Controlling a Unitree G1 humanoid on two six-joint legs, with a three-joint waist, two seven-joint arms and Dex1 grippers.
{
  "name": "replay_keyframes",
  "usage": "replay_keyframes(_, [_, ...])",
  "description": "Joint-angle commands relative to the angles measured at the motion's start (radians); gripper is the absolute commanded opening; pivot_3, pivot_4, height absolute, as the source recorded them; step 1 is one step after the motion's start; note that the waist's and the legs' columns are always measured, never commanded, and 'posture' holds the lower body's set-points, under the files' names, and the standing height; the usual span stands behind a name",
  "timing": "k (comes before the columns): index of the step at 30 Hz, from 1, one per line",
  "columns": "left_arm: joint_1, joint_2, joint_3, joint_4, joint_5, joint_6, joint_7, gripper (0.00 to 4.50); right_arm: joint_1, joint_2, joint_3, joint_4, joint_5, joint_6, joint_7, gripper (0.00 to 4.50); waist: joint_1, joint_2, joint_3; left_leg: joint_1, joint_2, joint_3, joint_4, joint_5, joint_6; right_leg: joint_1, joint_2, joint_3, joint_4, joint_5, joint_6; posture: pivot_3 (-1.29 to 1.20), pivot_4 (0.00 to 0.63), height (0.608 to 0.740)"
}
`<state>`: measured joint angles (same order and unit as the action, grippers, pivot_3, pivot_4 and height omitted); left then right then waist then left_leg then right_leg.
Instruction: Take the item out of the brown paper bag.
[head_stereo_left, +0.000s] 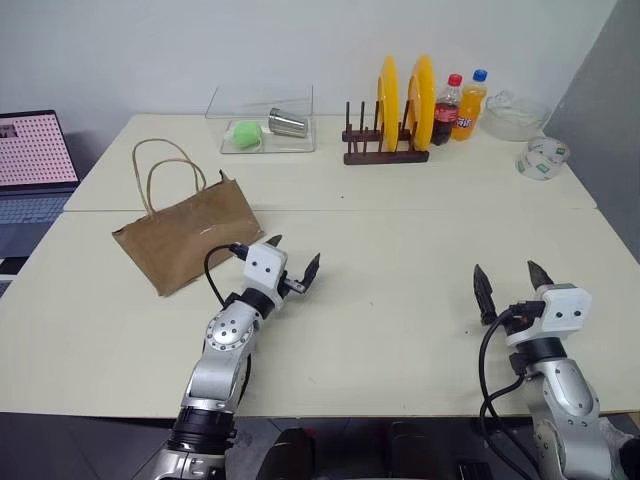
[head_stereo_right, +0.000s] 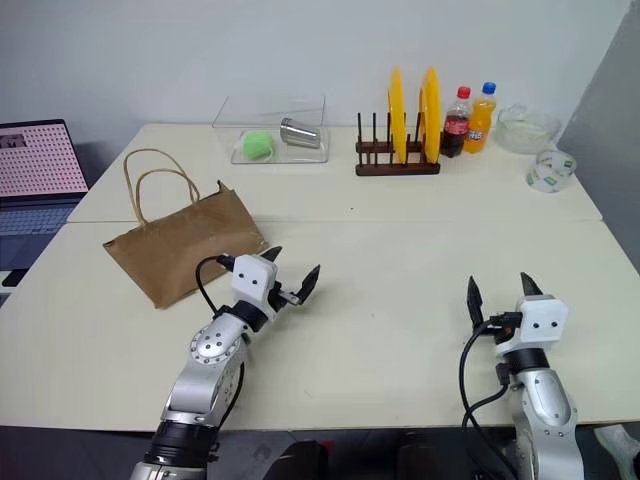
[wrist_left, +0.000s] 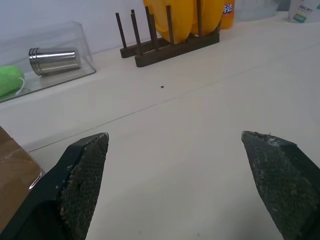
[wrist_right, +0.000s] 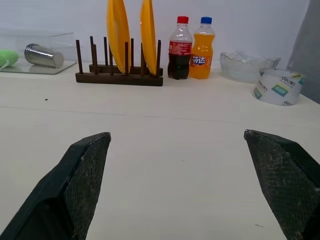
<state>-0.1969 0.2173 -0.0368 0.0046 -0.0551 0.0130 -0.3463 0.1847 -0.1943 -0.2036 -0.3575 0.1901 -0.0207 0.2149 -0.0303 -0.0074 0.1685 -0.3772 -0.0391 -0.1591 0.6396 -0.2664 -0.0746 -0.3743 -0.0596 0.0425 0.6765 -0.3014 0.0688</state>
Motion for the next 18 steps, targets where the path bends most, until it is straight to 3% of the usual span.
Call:
replay_keyframes(1, [-0.003,0.001,0.005,-0.029,-0.016,-0.028,-0.013,4.47,-0.011,0.005,0.004,-0.018,0.008,-0.028,0.002,4.50,0.000,0.000,0.000,0.000,0.000,0.000,0.000,0.000,0.000,0.000,0.000,0.000,0.000,0.000,0.000,0.00,0.150,0.740])
replay_keyframes(18, [-0.008,0.033,0.025,-0.059,0.034,0.029,0.045,4.47,-0.025,0.001,0.055,0.011,-0.014,-0.057,0.020,4.50,0.001,0.000,0.000,0.000,0.000,0.000,0.000,0.000,0.000,0.000,0.000,0.000,0.000,0.000,0.000,0.00,0.150,0.740])
